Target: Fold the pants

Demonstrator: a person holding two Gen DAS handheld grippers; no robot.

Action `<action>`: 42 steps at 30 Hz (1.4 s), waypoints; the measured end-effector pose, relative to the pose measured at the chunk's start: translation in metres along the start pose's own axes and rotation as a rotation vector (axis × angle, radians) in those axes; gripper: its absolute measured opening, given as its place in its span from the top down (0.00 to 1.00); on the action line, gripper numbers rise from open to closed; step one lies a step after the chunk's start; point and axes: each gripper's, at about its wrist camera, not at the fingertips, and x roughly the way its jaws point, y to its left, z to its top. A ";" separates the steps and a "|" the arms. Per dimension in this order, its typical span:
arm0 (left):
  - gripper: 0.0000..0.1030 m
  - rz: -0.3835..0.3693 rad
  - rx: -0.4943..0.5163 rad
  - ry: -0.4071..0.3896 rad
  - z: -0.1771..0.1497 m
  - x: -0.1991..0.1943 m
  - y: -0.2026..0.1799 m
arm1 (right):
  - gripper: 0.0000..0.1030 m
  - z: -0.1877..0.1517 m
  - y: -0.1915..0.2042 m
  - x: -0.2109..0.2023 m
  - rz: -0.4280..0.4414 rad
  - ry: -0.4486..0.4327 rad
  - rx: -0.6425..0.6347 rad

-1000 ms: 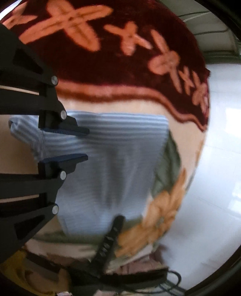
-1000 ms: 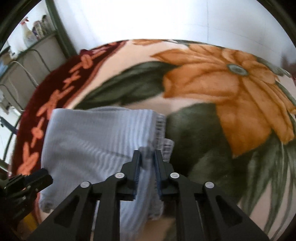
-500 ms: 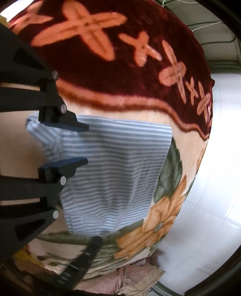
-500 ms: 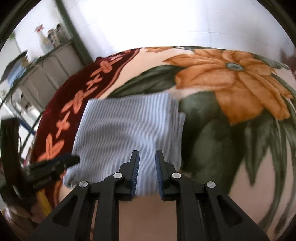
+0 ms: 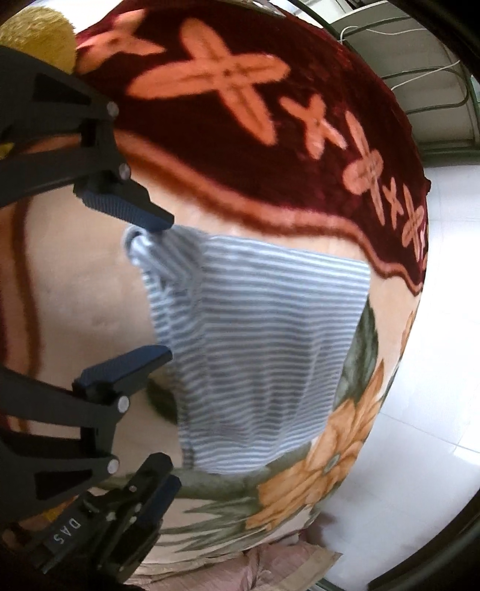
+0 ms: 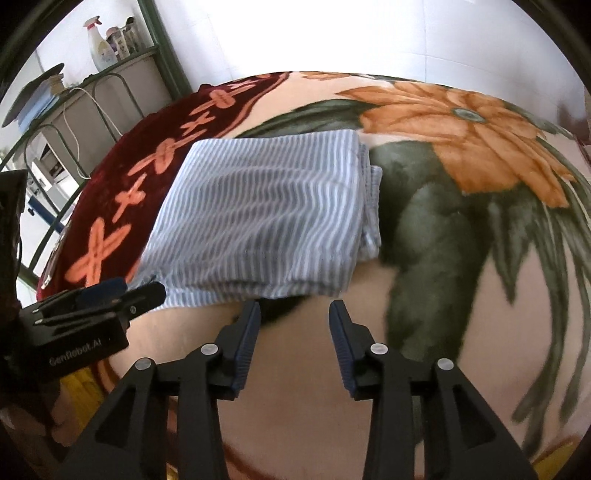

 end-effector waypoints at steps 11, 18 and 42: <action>0.30 0.003 -0.008 -0.009 -0.012 -0.001 -0.004 | 0.60 -0.015 0.010 -0.005 -0.015 0.003 -0.005; 0.30 -0.006 0.001 -0.012 -0.013 -0.001 -0.003 | 0.60 -0.015 0.015 -0.006 -0.023 -0.005 0.009; 0.30 0.022 0.030 -0.030 -0.016 -0.001 -0.008 | 0.60 -0.020 0.019 0.002 -0.036 0.020 0.012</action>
